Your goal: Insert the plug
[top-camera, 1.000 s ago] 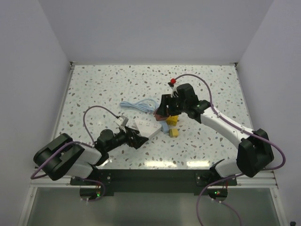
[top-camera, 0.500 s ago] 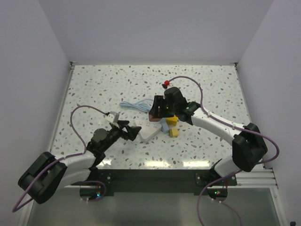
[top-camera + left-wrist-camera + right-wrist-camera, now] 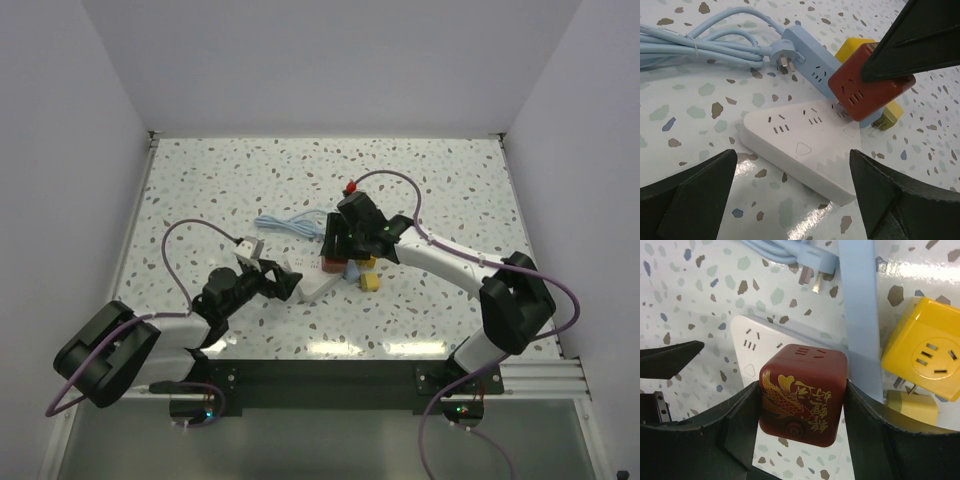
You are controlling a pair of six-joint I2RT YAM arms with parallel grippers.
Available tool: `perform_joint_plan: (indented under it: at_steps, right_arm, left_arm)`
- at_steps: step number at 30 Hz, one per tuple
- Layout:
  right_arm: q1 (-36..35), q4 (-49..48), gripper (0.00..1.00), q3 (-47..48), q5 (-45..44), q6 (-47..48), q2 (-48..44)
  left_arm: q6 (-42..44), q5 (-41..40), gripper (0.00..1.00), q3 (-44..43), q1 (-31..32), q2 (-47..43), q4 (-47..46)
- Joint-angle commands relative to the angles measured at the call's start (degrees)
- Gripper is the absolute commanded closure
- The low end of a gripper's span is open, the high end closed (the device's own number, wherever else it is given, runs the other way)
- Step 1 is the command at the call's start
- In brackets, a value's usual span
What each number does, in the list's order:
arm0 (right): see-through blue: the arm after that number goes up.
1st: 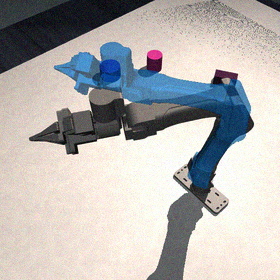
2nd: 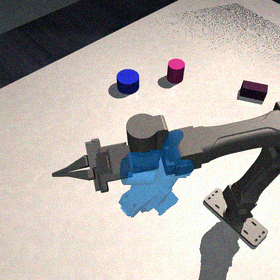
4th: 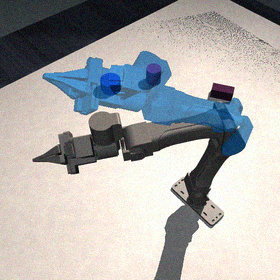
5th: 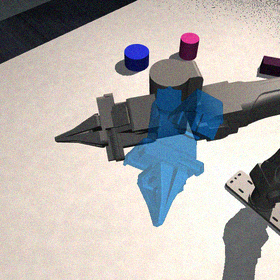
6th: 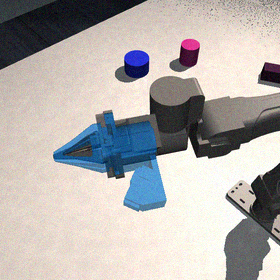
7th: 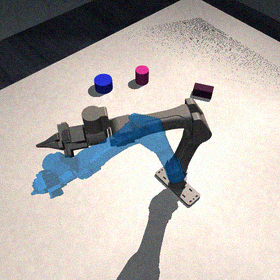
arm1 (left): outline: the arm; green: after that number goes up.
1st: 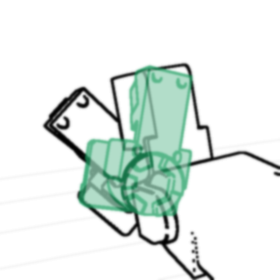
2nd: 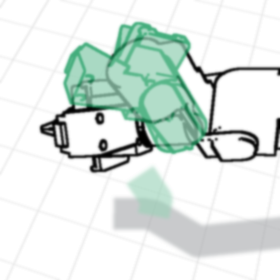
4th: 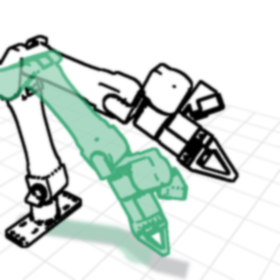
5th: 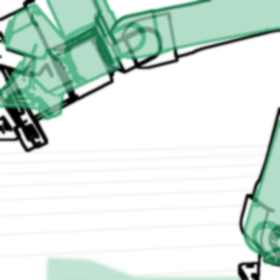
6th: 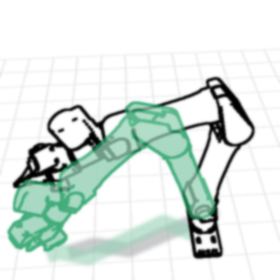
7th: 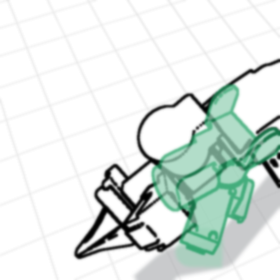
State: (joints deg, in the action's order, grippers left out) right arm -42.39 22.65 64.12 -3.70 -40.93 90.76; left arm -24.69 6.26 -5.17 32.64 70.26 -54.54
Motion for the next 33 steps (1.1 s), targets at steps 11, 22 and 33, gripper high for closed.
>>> perform_joint_plan:
  at_steps: [11, 22, 33]
  right_arm:
    - [-0.6, 4.9, 1.0, 4.9, -3.2, -3.0, 0.7]
    - [-0.8, 3.2, 1.0, 4.4, -3.0, -5.3, 1.8]
    - [-2.5, 4.5, 1.0, 5.7, -4.6, -7.3, 2.3]
  left_arm:
    - [2.9, 0.7, 0.0, -1.9, -0.5, 3.6, -3.4]
    - [2.9, 1.2, 0.0, -2.3, -0.4, 6.6, -5.5]
    - [3.3, 0.8, 0.0, -2.0, -0.5, 6.9, -5.0]
